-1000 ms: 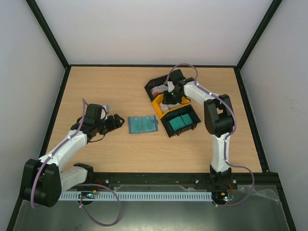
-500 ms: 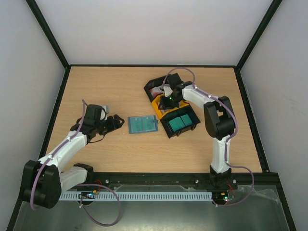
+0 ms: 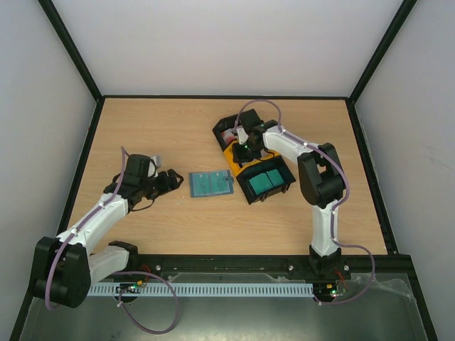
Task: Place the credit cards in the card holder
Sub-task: Pick up the credit card from the storage box.
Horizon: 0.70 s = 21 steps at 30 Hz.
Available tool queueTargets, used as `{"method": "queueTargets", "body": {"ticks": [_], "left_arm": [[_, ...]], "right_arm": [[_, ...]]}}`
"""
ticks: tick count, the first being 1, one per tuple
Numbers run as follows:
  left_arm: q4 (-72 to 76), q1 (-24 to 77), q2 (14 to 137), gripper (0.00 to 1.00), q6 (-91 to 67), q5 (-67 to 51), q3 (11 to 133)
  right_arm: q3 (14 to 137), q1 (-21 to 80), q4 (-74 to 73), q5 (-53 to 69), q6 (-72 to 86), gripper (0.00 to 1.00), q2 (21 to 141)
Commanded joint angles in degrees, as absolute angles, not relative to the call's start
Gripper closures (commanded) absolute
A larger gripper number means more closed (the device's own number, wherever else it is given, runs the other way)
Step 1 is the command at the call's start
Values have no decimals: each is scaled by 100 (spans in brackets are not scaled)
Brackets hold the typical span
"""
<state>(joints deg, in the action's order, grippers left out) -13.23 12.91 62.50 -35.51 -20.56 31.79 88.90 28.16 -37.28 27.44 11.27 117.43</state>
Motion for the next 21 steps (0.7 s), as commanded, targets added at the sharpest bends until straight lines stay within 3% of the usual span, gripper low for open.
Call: {"method": "queueTargets", "body": {"ticks": [1, 14, 21], "left_arm": [[-1327, 1250, 6141, 19, -3507, -2075, 3090], [-1283, 1243, 6070, 19, -3511, -2088, 3091], [-1028, 1247, 5654, 17, -3611, -2444, 3118]], "right_arm": [[9199, 2847, -3914, 2331, 1295, 98, 11578], [9188, 2841, -3839, 1802, 1774, 98, 10641], [8433, 2848, -2580, 3113, 2765, 98, 10120]]}}
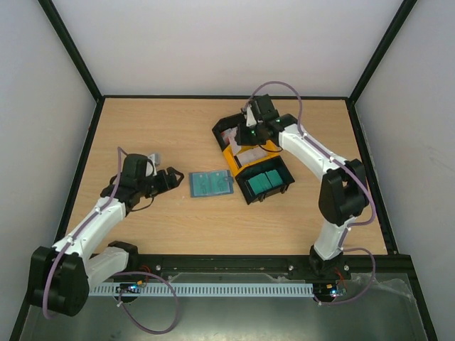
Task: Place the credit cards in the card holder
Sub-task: Pick up the credit card from the storage box.
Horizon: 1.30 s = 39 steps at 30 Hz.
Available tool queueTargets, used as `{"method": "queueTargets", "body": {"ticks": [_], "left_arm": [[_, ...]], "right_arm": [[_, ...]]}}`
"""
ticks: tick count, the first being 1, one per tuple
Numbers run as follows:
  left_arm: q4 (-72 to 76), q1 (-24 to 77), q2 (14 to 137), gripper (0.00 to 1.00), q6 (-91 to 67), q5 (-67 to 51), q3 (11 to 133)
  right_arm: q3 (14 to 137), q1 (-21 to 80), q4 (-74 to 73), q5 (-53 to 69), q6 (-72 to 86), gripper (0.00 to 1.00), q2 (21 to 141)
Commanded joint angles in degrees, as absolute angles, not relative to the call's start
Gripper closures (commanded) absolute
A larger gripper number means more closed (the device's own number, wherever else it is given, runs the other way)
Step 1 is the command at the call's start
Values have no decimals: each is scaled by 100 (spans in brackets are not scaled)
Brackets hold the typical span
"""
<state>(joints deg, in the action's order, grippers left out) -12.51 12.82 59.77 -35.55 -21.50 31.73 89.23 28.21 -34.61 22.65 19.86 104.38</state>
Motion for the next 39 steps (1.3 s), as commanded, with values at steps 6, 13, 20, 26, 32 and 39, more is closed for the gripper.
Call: {"method": "queueTargets", "body": {"ticks": [6, 13, 20, 26, 32, 39], "left_arm": [[-588, 1243, 5194, 16, -3900, -2912, 3122], [-120, 1257, 4961, 12, -4334, -3221, 3063], [-458, 1255, 4687, 2, -4447, -2701, 3142], [-322, 1253, 4416, 0, -4544, -2501, 3038], [-169, 1246, 4287, 0, -4654, -2641, 3059], [157, 1239, 4302, 0, -5288, -3261, 3201]], "right_arm": [[7255, 2936, -387, 4536, 4590, 98, 9760], [6766, 3505, 719, 4976, 5014, 98, 9697], [6563, 3805, 1164, 5073, 4659, 98, 9654], [6333, 3814, 1604, 5269, 4773, 98, 9597], [6024, 3823, 2354, 5500, 5180, 98, 9462], [5670, 3840, 4388, 5694, 7417, 98, 9663]]}}
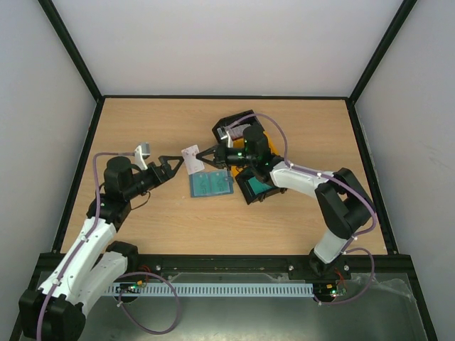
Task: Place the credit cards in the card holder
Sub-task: Pick up the credit card from the storage box.
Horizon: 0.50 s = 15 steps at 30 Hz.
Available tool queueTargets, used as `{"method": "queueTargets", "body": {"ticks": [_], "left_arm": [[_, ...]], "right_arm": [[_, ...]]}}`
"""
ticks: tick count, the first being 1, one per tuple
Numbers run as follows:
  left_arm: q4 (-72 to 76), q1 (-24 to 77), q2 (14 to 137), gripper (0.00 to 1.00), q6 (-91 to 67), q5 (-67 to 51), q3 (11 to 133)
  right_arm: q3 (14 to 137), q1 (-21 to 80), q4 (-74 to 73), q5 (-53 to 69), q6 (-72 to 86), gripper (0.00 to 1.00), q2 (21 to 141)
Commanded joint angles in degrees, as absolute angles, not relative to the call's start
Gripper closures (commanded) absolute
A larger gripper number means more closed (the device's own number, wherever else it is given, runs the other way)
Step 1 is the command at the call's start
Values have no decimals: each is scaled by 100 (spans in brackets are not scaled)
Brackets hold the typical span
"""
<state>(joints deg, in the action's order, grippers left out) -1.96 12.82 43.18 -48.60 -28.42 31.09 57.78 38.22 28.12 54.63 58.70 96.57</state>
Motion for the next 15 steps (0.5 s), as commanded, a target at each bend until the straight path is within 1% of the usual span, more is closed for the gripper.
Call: {"method": "queueTargets", "body": {"ticks": [1, 4, 6, 8, 11, 13, 15], "left_arm": [[211, 1235, 4329, 0, -5359, -3279, 3220], [400, 1225, 4505, 0, -5640, -3379, 3266], [584, 1227, 4698, 3, -5841, -3537, 3289], [898, 1229, 4851, 11, -6097, -3633, 3228], [1368, 1230, 5016, 26, -6385, -3757, 3175], [1620, 1232, 5076, 34, -6536, -3807, 3139], [1855, 1239, 5128, 43, -6694, -3865, 3086]], "right_arm": [[5661, 3841, 4588, 5683, 7695, 98, 9745], [5577, 3847, 5336, 5650, 8662, 98, 9911], [5504, 3848, 5955, 5650, 9314, 98, 10041], [5387, 3850, 6502, 5642, 10038, 98, 10178], [5219, 3850, 7592, 5645, 10997, 98, 10400], [5151, 3847, 7893, 5630, 11303, 98, 10488], [5096, 3858, 7836, 5629, 11263, 98, 10504]]}}
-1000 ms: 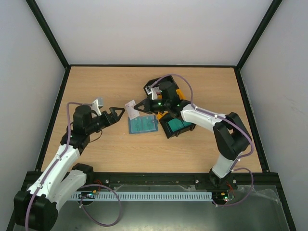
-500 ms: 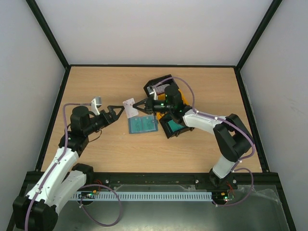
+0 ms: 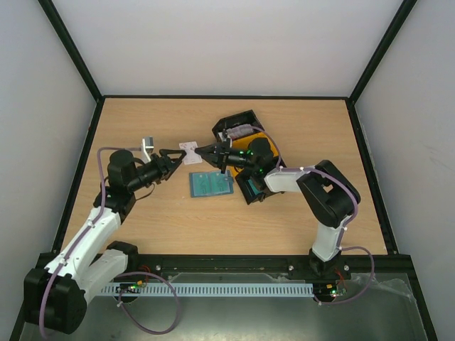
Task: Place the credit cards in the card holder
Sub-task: Pick up the credit card from the storage box.
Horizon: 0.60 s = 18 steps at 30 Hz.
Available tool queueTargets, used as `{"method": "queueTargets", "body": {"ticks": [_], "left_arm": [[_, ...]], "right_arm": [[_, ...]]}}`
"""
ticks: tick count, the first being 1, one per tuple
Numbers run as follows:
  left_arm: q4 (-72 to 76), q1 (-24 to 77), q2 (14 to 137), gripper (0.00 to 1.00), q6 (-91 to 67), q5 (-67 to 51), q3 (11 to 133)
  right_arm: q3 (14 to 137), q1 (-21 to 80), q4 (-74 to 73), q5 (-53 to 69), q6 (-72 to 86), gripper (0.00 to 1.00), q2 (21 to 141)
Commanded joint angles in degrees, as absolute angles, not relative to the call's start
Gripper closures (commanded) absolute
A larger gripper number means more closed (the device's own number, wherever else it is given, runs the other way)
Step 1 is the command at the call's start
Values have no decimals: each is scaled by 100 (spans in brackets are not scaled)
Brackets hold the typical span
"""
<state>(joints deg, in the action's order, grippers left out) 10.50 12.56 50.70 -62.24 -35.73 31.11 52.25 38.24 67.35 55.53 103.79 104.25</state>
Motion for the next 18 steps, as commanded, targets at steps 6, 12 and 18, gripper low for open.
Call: {"method": "queueTargets", "body": {"ticks": [6, 12, 18], "left_arm": [[2294, 1348, 5256, 68, -6962, -3990, 2899], [2504, 1493, 5296, 76, -7014, -3962, 2791], [2726, 1659, 5406, 89, -7045, -3929, 2771]], "right_arm": [[5055, 3858, 7261, 5596, 10758, 98, 10408], [5111, 3867, 6205, 5580, 9935, 98, 10189], [5317, 3867, 5070, 5582, 8989, 98, 10005]]}}
